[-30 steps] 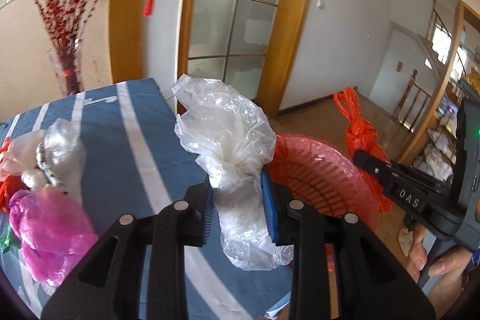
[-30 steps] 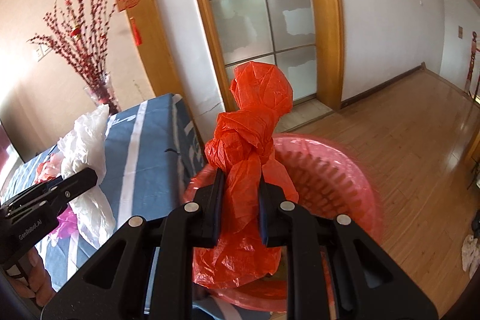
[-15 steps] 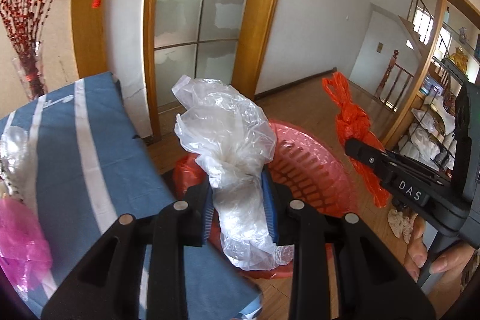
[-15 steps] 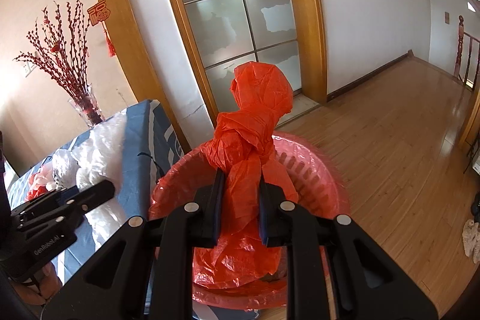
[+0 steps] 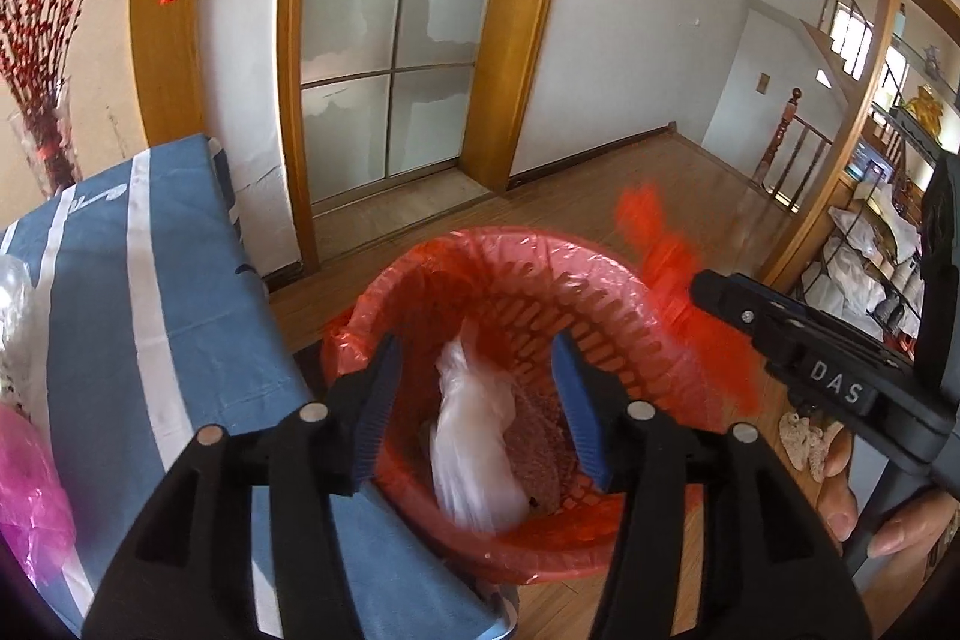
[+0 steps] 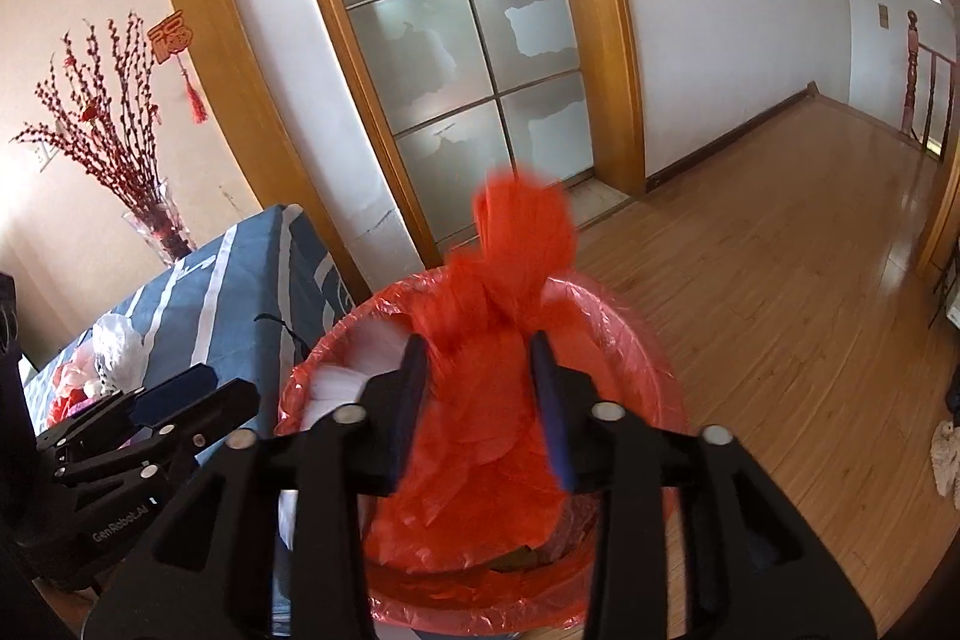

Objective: Collect trash
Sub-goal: 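Open both tools to drop the bags into the basket, then return both tools to the table and grasp the pink bag with the right tool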

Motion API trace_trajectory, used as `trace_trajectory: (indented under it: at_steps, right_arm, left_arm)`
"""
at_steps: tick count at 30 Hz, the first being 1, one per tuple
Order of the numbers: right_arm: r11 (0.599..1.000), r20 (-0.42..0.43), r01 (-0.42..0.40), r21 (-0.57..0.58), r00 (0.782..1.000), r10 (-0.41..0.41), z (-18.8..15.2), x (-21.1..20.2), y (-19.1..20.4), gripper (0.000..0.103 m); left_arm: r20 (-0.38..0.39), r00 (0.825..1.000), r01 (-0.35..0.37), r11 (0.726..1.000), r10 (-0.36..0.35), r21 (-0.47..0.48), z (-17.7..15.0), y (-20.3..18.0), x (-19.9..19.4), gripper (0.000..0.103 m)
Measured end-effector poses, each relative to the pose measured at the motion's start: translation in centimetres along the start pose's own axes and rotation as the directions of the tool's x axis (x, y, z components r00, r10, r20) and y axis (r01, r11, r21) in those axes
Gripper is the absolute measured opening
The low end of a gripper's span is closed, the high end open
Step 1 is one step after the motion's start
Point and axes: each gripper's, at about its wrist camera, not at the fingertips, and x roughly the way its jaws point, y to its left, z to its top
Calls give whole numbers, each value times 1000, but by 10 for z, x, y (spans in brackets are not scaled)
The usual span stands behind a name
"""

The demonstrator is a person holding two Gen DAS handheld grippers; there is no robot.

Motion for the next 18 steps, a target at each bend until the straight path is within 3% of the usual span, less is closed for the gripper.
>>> trace_trajectory:
  at_steps: [10,18]
  right_arm:
    - [999,-2,11,-33,1000,-11,-7,-4,13,39]
    - [993,-1,-27,-112,1000,28,-11,-4,55,39]
  left_arm:
    - [47,993,-110,992,113,-57,-14,38,-29,60]
    - [108,964,-230,966,243,-120,-29,91,-78,64]
